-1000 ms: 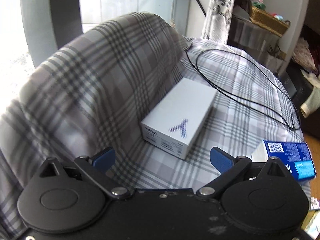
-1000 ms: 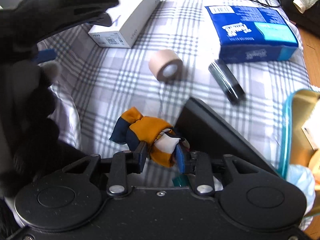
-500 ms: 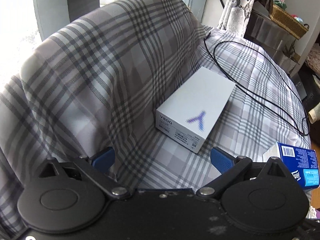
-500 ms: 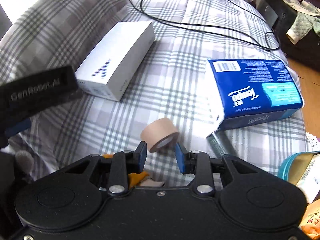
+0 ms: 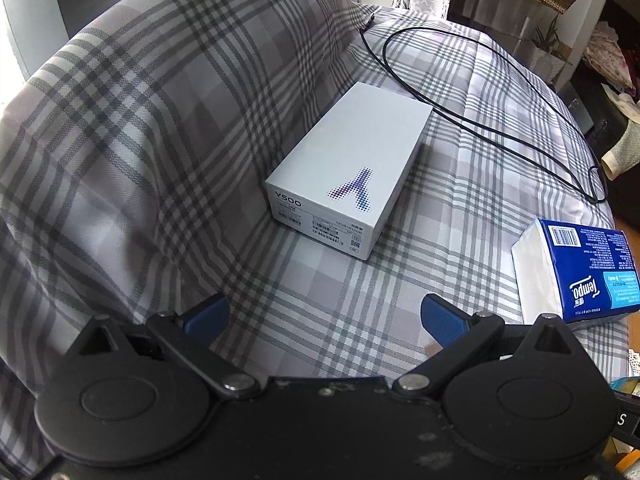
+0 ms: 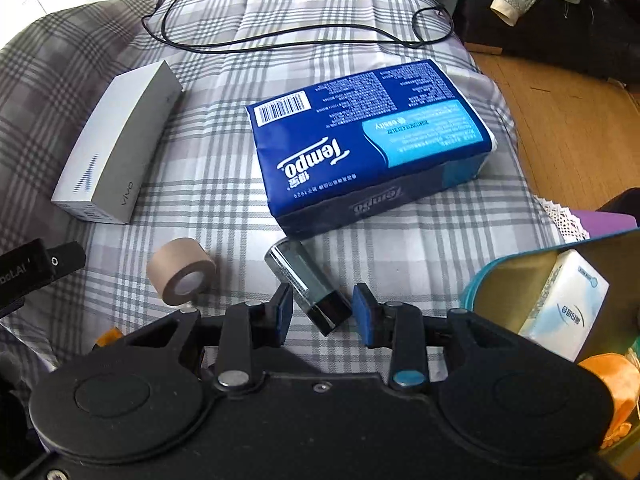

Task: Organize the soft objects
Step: 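Grasp the orange-and-blue plush figurine with the left gripper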

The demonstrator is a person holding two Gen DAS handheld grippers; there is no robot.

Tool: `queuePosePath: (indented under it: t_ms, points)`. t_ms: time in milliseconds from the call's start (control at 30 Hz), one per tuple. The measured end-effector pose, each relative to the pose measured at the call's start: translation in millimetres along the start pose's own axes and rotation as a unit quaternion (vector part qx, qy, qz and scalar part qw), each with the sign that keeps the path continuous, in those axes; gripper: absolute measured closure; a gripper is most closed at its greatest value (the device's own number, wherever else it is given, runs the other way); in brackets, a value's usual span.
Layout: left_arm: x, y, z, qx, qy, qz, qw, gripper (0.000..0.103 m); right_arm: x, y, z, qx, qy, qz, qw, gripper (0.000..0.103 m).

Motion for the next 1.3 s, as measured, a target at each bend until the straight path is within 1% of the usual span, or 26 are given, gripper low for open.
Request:
queuePosePath:
  t_ms: [167, 333, 433, 567, 700, 767, 800, 900, 967, 1033, 1067, 1133, 1200, 1267, 1300]
  points:
    - [-0.5, 1.0, -3.4, 0.009, 0.005, 0.002, 0.9999, 0.001, 1.3, 5.7, -6.5, 0.016, -0.011, -0.016, 1.0, 0.064]
    - [0.9, 1.2, -3.9, 0.01, 0.003, 0.009, 0.9999, 0.001, 13.2, 0.8, -4.3, 0.007, -0.01, -0.009, 1.0, 0.064]
    - [10.2, -1.1, -0.8, 0.0, -0.002, 0.036, 0.9994, 0.001, 24.4, -5.9, 5.7, -0.012, -0.019, -0.001, 1.0, 0.064]
    - [23.5, -4.3, 4.2, -0.011, 0.0, 0.073, 0.9973, 0.001, 50.7, -14.6, 11.1, -0.02, -0.041, 0.024, 0.999, 0.064]
    - [28.1, -4.7, 4.6, -0.012, -0.001, 0.085, 0.9963, 0.001, 78.2, -26.8, 10.3, -0.036, -0.041, 0.048, 0.997, 0.064]
    - [28.3, -4.5, 4.2, -0.01, -0.004, 0.084, 0.9964, 0.002, 89.7, -31.2, 4.9, -0.032, -0.042, 0.055, 0.997, 0.064]
    - [29.3, -4.3, 3.9, -0.009, -0.009, 0.084, 0.9964, 0.002, 92.5, -32.6, 0.8, -0.03, -0.036, 0.055, 0.997, 0.064]
    - [32.1, -3.8, 3.8, -0.001, 0.0, 0.088, 0.9961, 0.002, 94.5, -32.7, -9.2, -0.024, -0.026, 0.06, 0.998, 0.064]
    - [32.2, -2.8, 3.3, 0.018, -0.002, 0.069, 0.9974, 0.002, 91.1, -30.0, -14.6, -0.015, -0.023, 0.059, 0.998, 0.064]
    - [22.4, 0.0, 1.6, 0.053, 0.015, 0.013, 0.9984, 0.002, 86.5, -26.8, -12.9, -0.017, -0.023, 0.061, 0.998, 0.062]
    - [18.3, 0.0, 2.9, 0.062, 0.021, -0.018, 0.9977, 0.002, 82.4, -24.5, -10.9, -0.015, -0.018, 0.064, 0.998, 0.06]
    - [14.4, -1.1, 9.4, 0.061, 0.028, -0.074, 0.995, 0.002, 76.1, -21.8, -5.2, -0.018, -0.004, 0.079, 0.997, 0.06]
    - [16.0, 0.4, 16.0, 0.056, 0.032, -0.119, 0.9908, 0.002, 68.5, -18.3, -2.5, -0.012, 0.015, 0.088, 0.996, 0.06]
    - [15.8, 4.3, 18.9, 0.053, 0.046, -0.151, 0.986, 0.002, 60.8, -15.7, -1.5, -0.007, 0.021, 0.087, 0.996, 0.06]
    - [13.8, 8.3, 18.0, 0.058, 0.055, -0.167, 0.9827, 0.002, 57.3, -14.7, -0.3, -0.007, 0.02, 0.085, 0.996, 0.06]
Point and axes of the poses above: each gripper's, at about its wrist camera, not at the fingertips, and z roughly against the way its jaws point, x to its left, y to its underside, the point moved 10 cm from there along -z, roughly the way its jaws point, and after that the axes turned 6 degrees about x, right-handed, at the moved point
